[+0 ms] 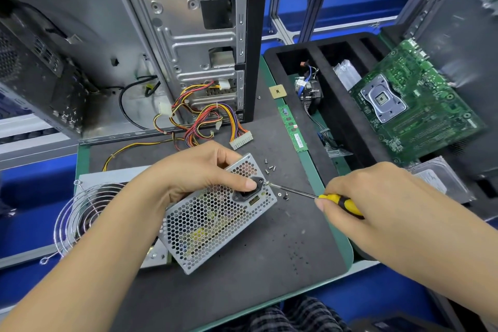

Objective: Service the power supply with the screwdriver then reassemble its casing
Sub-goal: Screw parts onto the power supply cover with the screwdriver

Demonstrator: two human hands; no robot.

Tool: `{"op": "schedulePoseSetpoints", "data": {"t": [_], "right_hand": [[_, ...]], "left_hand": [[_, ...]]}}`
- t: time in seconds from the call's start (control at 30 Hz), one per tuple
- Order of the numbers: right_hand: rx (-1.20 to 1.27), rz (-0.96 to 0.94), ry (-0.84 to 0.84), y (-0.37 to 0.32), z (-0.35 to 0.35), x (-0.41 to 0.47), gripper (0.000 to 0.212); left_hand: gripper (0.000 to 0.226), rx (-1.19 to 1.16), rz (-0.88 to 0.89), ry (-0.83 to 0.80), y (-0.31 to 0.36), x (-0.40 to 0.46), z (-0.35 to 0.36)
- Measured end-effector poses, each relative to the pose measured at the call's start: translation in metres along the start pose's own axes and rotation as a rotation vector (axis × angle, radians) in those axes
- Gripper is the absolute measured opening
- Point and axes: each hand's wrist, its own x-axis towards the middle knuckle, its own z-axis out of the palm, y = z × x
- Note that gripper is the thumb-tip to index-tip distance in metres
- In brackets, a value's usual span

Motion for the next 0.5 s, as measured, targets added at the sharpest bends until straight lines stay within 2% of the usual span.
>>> {"op": "schedulePoseSetpoints", "data": {"t": [0.5], "right_hand": [[-0.048, -0.014, 0.007, -0.0024, -0.002, 0.002, 0.04]], "left_hand": [[0.025, 0.077, 0.051, 0.018, -0.0003, -0.0003, 0.0052]]}}
